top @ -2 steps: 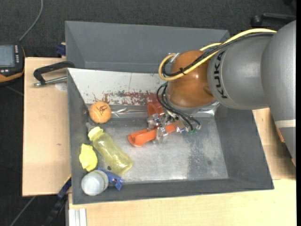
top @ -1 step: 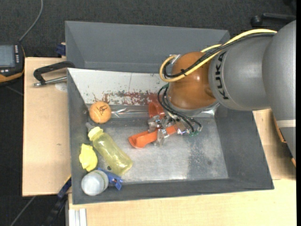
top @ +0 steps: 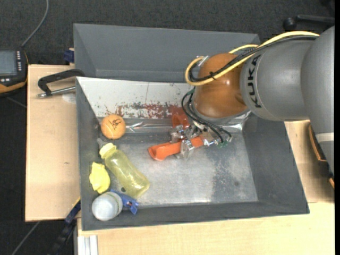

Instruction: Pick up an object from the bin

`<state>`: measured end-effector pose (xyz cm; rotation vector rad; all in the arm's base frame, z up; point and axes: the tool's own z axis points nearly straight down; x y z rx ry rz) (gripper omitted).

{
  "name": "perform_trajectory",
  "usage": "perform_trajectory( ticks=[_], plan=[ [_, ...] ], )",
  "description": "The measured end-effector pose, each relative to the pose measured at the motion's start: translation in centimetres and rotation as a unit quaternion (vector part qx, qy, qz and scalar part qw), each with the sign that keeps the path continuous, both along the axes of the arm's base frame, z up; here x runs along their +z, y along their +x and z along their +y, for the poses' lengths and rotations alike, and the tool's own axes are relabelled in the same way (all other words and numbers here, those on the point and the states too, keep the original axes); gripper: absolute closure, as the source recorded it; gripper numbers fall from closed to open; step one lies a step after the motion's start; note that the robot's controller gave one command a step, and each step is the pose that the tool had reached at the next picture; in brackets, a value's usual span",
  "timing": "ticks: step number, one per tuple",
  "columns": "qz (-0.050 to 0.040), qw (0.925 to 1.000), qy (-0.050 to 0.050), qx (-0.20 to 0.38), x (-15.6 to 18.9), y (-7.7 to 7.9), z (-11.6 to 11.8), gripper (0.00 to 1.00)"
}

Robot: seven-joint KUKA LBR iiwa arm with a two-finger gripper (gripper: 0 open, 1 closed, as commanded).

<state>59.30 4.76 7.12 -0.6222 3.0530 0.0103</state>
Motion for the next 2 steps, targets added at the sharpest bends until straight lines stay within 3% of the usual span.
perform_trajectory(
  ticks=[1, 2],
  plan=[
    [-0.0005, 1.0000, -0.001, 0.001, 0.0, 0.5, -0.6, 1.00],
    [-0.0010, 1.0000, 0.001, 0.003, 3.6, -0.2, -1.0, 1.00]
  ],
)
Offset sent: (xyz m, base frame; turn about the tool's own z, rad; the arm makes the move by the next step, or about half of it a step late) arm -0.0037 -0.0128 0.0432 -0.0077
